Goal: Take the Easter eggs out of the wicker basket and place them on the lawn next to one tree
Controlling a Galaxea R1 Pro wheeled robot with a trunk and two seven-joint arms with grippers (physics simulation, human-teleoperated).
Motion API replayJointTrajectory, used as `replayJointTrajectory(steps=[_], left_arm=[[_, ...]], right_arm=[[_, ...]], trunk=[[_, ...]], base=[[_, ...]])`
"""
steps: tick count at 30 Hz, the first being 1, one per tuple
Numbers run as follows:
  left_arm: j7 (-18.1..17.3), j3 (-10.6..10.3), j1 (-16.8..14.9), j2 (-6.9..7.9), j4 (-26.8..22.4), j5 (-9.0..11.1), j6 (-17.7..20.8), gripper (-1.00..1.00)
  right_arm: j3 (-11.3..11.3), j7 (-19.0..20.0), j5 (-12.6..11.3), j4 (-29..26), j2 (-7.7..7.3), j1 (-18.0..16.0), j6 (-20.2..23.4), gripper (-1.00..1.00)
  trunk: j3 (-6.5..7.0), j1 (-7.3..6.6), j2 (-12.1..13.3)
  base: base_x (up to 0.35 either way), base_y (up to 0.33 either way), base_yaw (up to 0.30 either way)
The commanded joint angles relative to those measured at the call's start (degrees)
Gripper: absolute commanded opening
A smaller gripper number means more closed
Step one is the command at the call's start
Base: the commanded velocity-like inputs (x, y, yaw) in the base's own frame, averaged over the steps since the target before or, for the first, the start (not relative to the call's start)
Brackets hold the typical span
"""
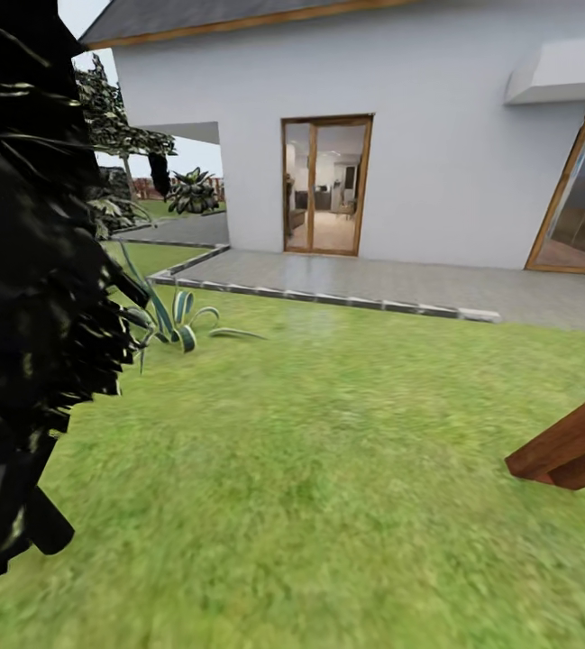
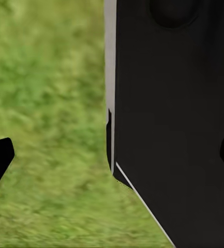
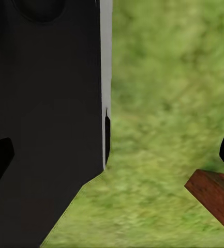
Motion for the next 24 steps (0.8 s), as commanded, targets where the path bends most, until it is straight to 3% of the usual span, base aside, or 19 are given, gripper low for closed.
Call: replayJointTrajectory(steps=[1,10,24], left_arm=[[0.0,0.0,0.0,-0.03,-0.1,0.0,0.1,1.00],[0.0,0.0,0.0,-0.08,-0.1,0.0,0.1,1.00],[0.0,0.0,0.0,-0.04,-0.1,0.0,0.0,1.00]], right_arm=[[0.1,-0.1,-0.1,0.1,0.00,-0.1,0.0,1.00],[-0.1,-0.1,-0.3,0.1,0.00,-0.1,0.1,1.00],[0.2,-0.1,0.4,0.1,0.00,-0.1,0.1,1.00]], trunk=[[-0.11,0.03,0.0],[-0.59,0.03,0.0],[-0.62,0.03,0.0]], base=[[0.335,0.000,-0.227],[0.335,0.000,-0.199],[0.335,0.000,-0.009]])
